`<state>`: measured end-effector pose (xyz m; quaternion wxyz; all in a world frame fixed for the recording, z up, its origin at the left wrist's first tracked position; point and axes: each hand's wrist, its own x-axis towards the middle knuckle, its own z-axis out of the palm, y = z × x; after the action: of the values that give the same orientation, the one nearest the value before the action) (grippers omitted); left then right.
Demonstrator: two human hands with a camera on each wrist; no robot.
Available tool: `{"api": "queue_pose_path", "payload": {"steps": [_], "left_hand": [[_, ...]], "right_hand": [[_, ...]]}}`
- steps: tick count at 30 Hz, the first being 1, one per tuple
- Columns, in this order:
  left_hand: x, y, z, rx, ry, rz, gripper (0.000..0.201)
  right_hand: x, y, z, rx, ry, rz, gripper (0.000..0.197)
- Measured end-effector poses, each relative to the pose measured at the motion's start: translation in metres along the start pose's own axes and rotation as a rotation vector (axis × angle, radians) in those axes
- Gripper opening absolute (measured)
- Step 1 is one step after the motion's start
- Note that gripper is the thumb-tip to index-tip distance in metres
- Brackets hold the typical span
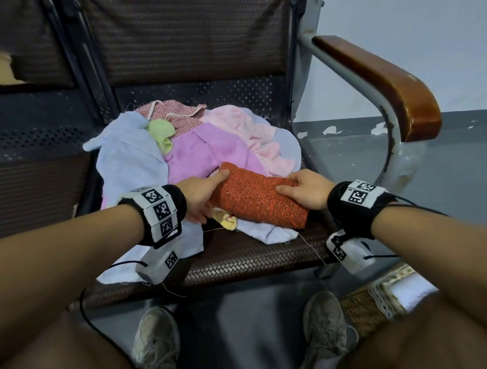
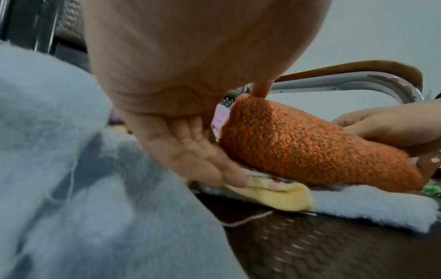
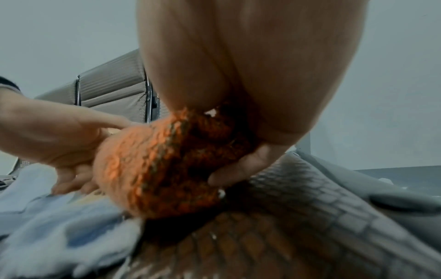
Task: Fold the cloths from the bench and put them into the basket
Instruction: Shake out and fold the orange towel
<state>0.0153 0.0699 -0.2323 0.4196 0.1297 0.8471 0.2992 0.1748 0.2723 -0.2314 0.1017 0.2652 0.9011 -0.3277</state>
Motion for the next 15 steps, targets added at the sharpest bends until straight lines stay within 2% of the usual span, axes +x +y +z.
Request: {"api": "queue_pose_path", "payload": {"steps": [2,3,6,8,10,12,14,15], "left_hand": [[-0.001,-0.002,0.005,-0.059,-0.122,0.018,0.068],[0.0,-0.002,0.007,-0.122,-0.125,0.062,0.063],[0.0,0.005,0.012,-0.369,-0.013,0.209,0.055],[-0.005,0.016,0.013,-0.368,0.082,0.336,0.046],[-0.018,0.028,0.013,-0.363,0.12,0.437,0.039],[-0.031,0.04,0.012,-0.442,0.101,0.502,0.039],[-0.044,0.047,0.012,-0.49,0.067,0.566,0.037],[-0.049,0.048,0.012,-0.502,0.038,0.599,0.035]], "right_hand": [[-0.001,-0.004,-0.002,-0.032,0.001,0.013,0.029],[-0.002,-0.005,-0.003,-0.056,0.003,0.021,0.027],[-0.008,-0.01,-0.007,-0.137,-0.005,0.053,0.023],[-0.011,-0.014,-0.011,-0.173,-0.006,0.076,0.03],[-0.019,-0.021,-0.017,-0.033,0.022,0.037,0.055],[-0.031,-0.034,-0.024,0.274,0.061,-0.075,0.07],[-0.045,-0.048,-0.028,0.475,0.079,-0.143,0.077],[-0.052,-0.055,-0.029,0.522,0.07,-0.156,0.073]]}}
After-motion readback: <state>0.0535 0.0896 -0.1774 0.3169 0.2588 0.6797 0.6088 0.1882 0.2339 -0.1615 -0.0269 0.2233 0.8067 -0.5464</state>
